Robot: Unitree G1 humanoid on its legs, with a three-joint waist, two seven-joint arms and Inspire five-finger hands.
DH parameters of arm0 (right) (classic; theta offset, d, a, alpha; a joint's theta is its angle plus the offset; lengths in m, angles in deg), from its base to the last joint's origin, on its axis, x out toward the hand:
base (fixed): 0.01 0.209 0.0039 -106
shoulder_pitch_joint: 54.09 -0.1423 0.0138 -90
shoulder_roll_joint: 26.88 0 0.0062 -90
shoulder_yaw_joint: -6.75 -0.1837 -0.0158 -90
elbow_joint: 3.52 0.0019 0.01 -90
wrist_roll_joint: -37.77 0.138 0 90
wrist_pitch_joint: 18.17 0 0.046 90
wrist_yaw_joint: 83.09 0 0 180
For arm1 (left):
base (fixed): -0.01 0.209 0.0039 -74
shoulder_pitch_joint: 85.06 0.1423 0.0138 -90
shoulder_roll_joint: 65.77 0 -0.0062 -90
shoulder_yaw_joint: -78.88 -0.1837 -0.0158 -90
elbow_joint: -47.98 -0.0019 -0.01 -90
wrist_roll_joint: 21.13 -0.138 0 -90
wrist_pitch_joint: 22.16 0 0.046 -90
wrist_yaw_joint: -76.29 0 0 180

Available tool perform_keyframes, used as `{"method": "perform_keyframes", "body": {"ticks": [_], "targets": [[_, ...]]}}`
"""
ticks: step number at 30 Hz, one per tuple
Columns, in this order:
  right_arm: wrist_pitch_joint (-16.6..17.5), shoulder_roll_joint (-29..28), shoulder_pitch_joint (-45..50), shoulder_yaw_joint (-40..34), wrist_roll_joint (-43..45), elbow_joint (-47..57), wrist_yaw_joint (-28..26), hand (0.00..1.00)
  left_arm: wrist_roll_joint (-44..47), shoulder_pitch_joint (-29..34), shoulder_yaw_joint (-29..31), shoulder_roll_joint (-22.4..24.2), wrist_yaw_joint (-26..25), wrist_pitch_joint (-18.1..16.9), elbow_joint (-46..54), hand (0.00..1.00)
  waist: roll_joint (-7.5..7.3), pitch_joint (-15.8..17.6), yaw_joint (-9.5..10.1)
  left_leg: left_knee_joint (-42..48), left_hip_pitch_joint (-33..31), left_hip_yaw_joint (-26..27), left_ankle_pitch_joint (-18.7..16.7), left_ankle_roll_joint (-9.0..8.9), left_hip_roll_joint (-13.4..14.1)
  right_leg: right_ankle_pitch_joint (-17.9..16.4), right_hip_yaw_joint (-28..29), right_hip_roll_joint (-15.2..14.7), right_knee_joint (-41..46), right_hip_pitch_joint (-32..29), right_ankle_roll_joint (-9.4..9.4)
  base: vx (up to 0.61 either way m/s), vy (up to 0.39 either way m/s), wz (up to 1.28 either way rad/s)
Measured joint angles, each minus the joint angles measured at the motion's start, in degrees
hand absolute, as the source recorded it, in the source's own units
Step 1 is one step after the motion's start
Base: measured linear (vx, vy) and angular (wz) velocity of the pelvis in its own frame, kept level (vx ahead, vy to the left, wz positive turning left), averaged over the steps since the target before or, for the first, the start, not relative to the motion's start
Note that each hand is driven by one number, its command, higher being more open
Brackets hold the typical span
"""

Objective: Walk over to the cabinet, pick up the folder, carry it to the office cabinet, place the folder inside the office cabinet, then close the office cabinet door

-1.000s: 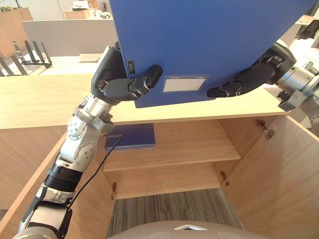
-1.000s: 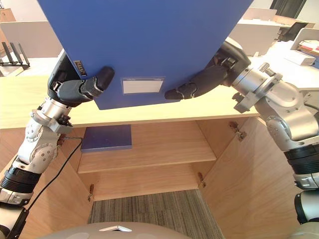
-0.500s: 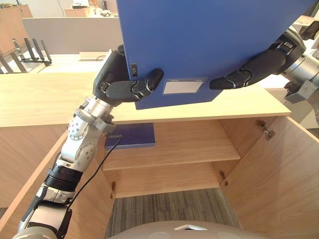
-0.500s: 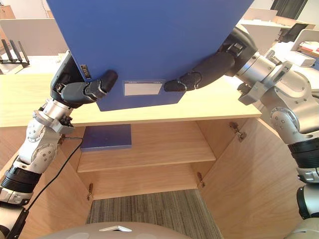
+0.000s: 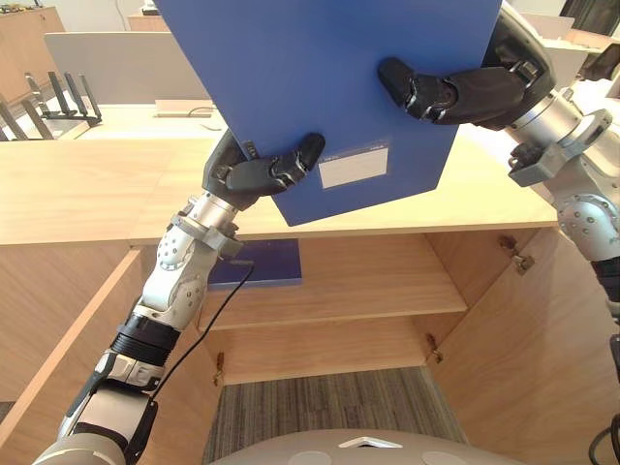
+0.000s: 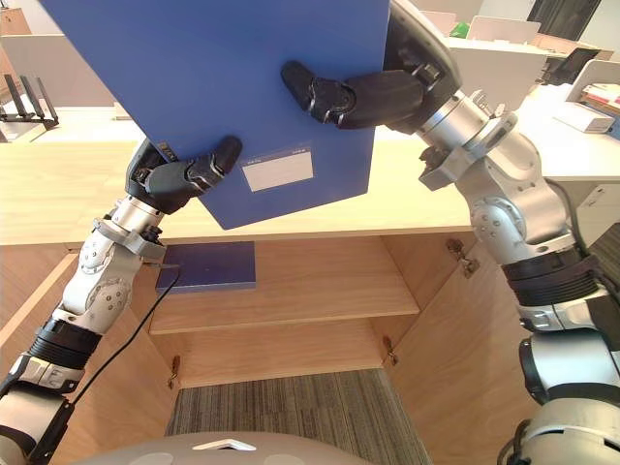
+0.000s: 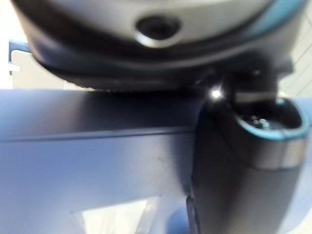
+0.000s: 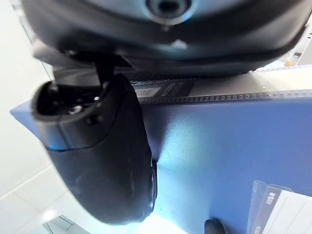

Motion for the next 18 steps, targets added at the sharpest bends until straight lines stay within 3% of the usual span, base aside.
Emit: {"method": "perform_keyframes", "body": {"ticks": [9,10,18], "targets": [[0.2,-5.1,0.8,0.2,-0.7,-2.3,2.5,0.0,0.5,0.0,-0.6,2.2,-0.8,0.2,-1.8,0.0,0.02,0.0,-0.01,0.1,-0.2,-0.9,0.1,-0.06,0.1,0.0,-0.4,0.0,0.0,0.1,-0.04,0.0,-0.002,0.01],[0.2,-5.7,1.4,0.0,-0.7,-2.3,2.6,0.0,0.5,0.0,-0.6,2.2,-0.8,0.2,-2.0,1.0,0.0,0.0,-0.01,0.1,-0.1,-1.0,0.1,-0.06,0.1,0.0,-0.5,0.0,0.0,0.2,-0.04,-0.04,-0.017,0.03],[-0.6,-8.0,7.6,1.0,-2.0,-2.3,4.7,0.0,0.3,1.3,-2.9,2.3,-1.2,1.9,-6.7,1.0,-0.06,-0.1,0.01,0.1,-0.2,-1.4,0.2,-0.12,0.1,0.0,-0.8,-0.1,-0.1,0.4,-0.3,-0.03,-0.016,0.02]]}}
